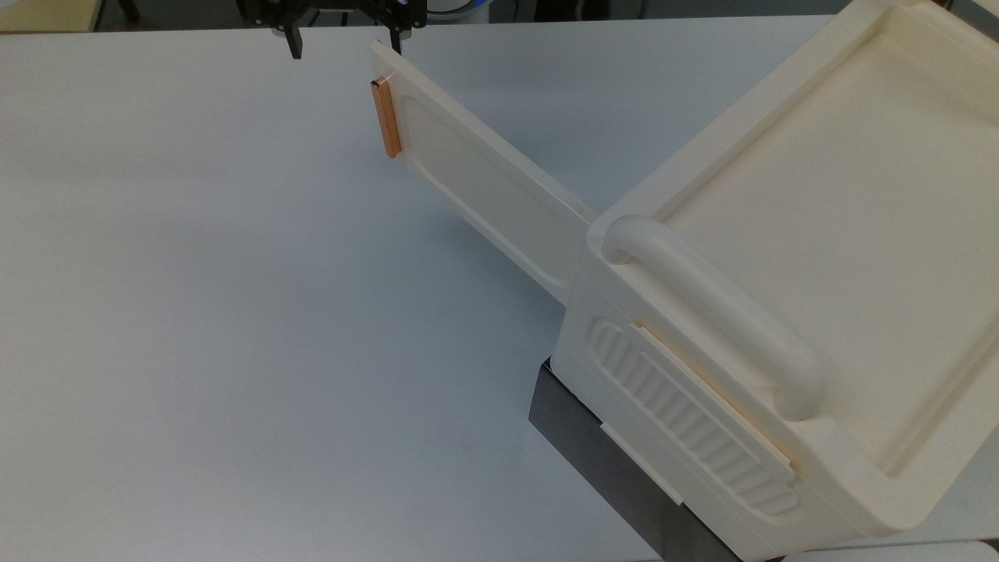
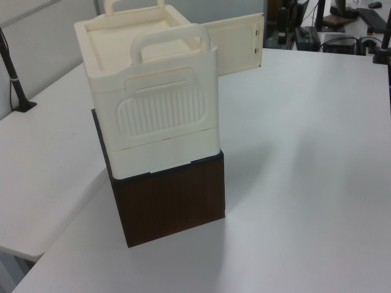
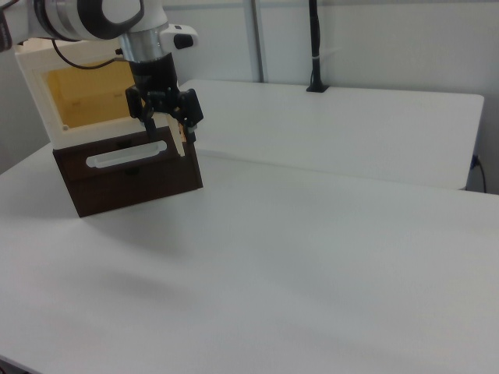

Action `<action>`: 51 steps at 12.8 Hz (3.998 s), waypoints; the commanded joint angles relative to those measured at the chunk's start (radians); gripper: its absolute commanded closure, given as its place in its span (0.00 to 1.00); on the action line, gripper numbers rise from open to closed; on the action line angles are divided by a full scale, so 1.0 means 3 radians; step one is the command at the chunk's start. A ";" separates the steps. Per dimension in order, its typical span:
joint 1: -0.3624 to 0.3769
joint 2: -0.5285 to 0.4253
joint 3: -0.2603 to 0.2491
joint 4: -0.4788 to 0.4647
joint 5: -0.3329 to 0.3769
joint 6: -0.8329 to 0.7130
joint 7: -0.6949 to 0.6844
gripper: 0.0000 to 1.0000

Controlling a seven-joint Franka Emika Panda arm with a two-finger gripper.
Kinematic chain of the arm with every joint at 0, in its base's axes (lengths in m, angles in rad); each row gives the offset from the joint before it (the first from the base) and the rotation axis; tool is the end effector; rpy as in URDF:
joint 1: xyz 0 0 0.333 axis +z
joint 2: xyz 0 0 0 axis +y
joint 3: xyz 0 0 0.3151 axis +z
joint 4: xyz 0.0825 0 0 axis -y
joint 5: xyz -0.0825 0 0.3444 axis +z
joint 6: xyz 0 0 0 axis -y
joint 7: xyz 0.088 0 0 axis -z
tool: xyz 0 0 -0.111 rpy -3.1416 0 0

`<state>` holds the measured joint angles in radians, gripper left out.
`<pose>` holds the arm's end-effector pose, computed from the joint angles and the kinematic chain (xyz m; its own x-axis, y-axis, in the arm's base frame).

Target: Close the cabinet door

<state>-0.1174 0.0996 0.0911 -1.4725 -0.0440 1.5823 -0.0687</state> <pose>0.5466 -0.0220 0.6106 0.9991 0.0423 0.0082 0.0420 -0.9985 0.0356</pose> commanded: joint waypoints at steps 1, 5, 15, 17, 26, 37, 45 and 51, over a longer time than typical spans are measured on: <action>-0.0022 -0.0056 -0.0017 -0.0057 -0.0017 0.0043 0.0035 0.00; -0.0023 -0.0056 -0.0017 -0.0057 -0.0012 0.0048 0.0030 0.00; -0.0084 -0.0056 -0.0012 -0.0046 0.0049 0.0069 -0.0027 1.00; -0.0084 -0.0046 -0.0017 -0.0036 0.0060 0.0099 -0.0027 1.00; -0.0258 -0.0035 -0.0094 0.0107 0.0417 0.0937 0.0009 1.00; 0.0166 0.0026 -0.0007 0.0102 0.1199 0.1424 0.0035 1.00; 0.0442 0.0113 0.0259 0.0102 0.1272 0.1439 0.0490 1.00; 0.0550 0.0113 0.0259 0.0071 0.1210 0.1450 0.0469 1.00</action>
<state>0.0306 0.1393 0.1708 -1.4324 0.3228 1.9997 0.0672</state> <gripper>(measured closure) 0.991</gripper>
